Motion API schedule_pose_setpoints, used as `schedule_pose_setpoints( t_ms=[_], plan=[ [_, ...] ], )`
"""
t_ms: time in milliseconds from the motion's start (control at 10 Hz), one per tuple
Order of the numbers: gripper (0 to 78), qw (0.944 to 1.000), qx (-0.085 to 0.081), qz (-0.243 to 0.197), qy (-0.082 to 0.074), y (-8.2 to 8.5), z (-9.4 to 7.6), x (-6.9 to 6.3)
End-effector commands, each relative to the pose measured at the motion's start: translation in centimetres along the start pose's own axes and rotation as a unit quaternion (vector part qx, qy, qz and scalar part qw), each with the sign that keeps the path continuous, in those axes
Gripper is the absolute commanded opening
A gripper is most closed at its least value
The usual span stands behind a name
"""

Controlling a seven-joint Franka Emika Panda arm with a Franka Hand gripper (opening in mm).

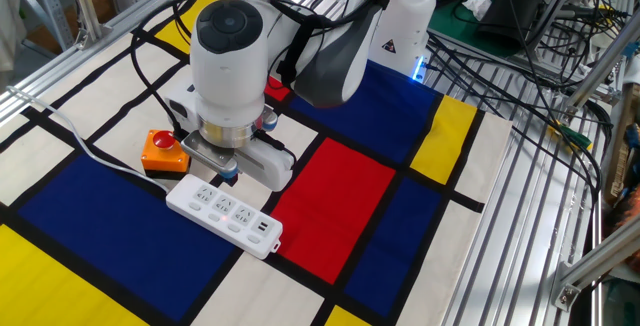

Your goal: Turn on the power strip by pressing the button

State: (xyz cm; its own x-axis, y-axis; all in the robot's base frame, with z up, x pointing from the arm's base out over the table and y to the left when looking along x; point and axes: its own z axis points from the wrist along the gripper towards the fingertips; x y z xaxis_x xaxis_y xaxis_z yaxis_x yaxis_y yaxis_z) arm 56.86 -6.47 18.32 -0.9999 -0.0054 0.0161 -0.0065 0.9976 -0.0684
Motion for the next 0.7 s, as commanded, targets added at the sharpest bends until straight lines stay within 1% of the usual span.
schedule_pose_setpoints(
  t_ms=[100,200,300,500,600,700],
  plan=[
    [0.0,1.0,-0.004,-0.002,-0.001,0.27,0.65,-0.45],
    [0.0,0.9999,-0.007,-0.008,-0.004,0.27,0.65,-0.45],
    [0.0,0.9999,-0.005,-0.01,-0.011,0.27,0.65,-0.45],
    [0.0,0.9998,-0.001,-0.015,-0.014,0.27,0.65,-0.45],
    [0.0,0.9996,-0.003,-0.018,-0.021,0.27,0.65,-0.45],
    [0.0,0.9995,-0.004,-0.019,-0.024,0.27,0.65,-0.45]
  ],
)
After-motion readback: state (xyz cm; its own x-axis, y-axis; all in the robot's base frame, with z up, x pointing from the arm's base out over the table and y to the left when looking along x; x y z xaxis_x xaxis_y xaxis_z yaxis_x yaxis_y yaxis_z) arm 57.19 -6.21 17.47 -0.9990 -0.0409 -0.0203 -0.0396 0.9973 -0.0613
